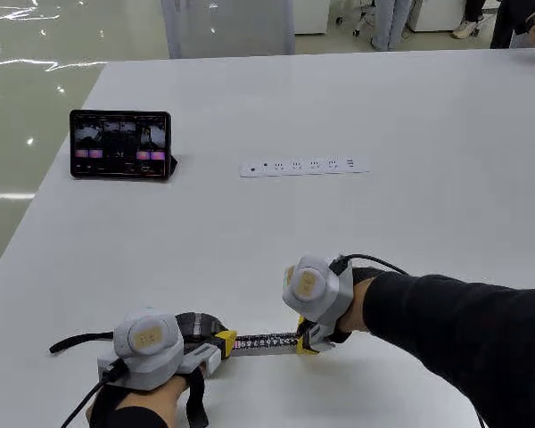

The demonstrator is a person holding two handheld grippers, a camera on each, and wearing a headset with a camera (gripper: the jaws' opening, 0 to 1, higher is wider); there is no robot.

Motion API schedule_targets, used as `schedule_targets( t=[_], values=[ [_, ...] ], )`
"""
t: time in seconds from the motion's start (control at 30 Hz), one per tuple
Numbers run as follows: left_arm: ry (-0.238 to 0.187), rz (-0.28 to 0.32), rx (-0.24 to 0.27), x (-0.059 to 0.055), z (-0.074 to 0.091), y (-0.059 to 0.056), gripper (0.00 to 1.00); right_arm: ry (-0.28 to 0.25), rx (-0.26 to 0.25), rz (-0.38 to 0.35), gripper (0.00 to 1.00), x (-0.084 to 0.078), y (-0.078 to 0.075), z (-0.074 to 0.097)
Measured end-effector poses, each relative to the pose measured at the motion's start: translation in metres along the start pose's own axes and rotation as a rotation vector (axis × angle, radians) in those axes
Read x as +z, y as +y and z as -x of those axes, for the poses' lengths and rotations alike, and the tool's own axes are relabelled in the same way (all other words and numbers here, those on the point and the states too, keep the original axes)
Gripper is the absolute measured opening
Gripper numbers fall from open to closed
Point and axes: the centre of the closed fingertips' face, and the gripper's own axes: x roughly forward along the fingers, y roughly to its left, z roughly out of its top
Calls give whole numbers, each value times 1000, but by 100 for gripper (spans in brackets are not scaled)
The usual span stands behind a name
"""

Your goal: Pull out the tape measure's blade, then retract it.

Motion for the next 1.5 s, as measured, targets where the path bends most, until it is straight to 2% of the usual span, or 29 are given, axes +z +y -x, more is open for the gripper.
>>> schedule_targets(
  t=[0.7,1.5],
  values=[
    [-10,14,-25,1,1,1,60,-30,1,-7,10,8,1,-3],
    [-9,18,-31,1,1,0,60,-31,3,-9,10,15,3,-6]
  ],
)
